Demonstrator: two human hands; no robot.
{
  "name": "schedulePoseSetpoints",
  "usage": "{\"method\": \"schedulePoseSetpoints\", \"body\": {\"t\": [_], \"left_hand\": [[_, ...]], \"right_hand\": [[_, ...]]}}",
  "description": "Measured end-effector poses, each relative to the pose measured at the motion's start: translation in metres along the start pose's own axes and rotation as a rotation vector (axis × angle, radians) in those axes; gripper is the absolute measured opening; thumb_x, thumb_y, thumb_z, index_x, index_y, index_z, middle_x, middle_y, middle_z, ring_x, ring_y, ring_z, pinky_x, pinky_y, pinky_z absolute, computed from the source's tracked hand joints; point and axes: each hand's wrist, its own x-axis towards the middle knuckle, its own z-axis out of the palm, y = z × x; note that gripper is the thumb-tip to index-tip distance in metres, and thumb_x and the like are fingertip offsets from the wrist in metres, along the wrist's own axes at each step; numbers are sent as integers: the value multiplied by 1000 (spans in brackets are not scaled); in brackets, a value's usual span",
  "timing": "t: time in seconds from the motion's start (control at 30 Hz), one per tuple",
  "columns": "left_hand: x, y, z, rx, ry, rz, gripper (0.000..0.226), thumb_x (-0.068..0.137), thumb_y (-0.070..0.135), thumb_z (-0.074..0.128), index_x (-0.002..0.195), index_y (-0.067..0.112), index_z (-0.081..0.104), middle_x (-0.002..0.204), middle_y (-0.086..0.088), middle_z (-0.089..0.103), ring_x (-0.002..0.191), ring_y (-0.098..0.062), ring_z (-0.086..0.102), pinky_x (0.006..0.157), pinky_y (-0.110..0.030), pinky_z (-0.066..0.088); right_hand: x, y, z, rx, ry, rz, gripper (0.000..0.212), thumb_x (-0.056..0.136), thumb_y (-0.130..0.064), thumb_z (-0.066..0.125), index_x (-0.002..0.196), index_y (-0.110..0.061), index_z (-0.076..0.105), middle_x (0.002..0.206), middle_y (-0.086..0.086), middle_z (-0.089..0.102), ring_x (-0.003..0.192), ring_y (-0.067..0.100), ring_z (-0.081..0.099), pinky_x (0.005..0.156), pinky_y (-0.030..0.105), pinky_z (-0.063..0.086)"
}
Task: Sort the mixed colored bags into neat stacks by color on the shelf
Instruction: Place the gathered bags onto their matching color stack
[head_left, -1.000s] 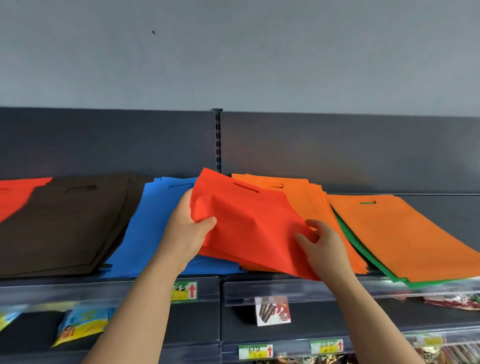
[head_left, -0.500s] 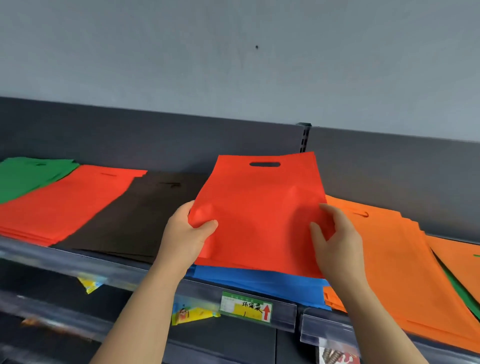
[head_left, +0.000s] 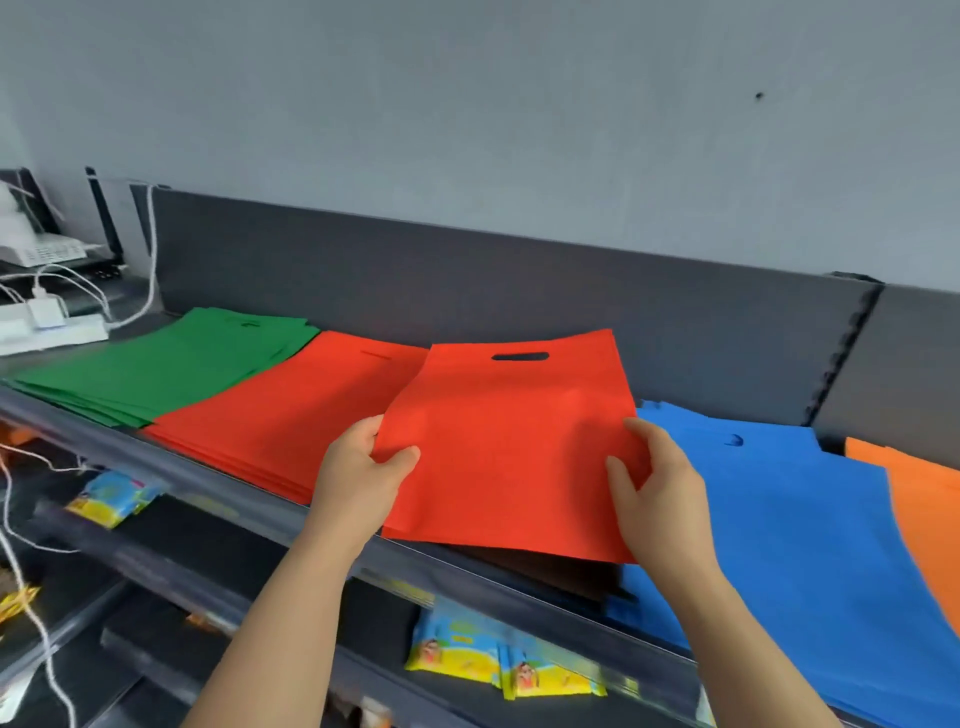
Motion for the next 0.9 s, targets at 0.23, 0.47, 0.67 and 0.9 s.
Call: {"method": "schedulePoseSetpoints", "body": {"t": [0.23, 0.47, 0.67, 0.9], "left_hand": [[82, -34, -105, 175, -2, 15, 30, 85, 6, 63, 101, 31, 62, 97, 6, 70, 91, -17, 67, 87, -45, 54], [145, -69, -166, 442, -21, -14, 35, 83, 9, 63, 118, 13, 62, 105, -4, 68, 92, -24, 65, 85, -41, 53], [174, -80, -183, 678, 10, 0, 35, 89, 11, 56, 124, 11, 53, 108, -9, 65, 93, -30, 59, 74, -33, 44], [178, -88, -183, 1067, 13, 100, 40, 91, 16, 53, 131, 13, 51, 121, -7, 59, 106, -29, 56, 83, -38, 43]], "right_hand": [[2, -80, 100, -25, -79, 47, 48, 90, -19, 58, 136, -16, 45, 127, 5, 58, 110, 25, 56, 95, 35, 44], [-4, -127, 170, -90, -208, 156, 52, 89, -27, 59, 137, -17, 41, 128, 5, 56, 117, 24, 53, 92, 33, 44], [-1, -147, 202, -316, -320, 126, 29, 91, -38, 53, 108, -14, 51, 103, 5, 63, 96, 27, 59, 83, 37, 46], [2, -153, 211, -640, -385, -37, 37, 94, -48, 40, 98, -16, 58, 98, 2, 62, 94, 24, 58, 86, 36, 38]]}}
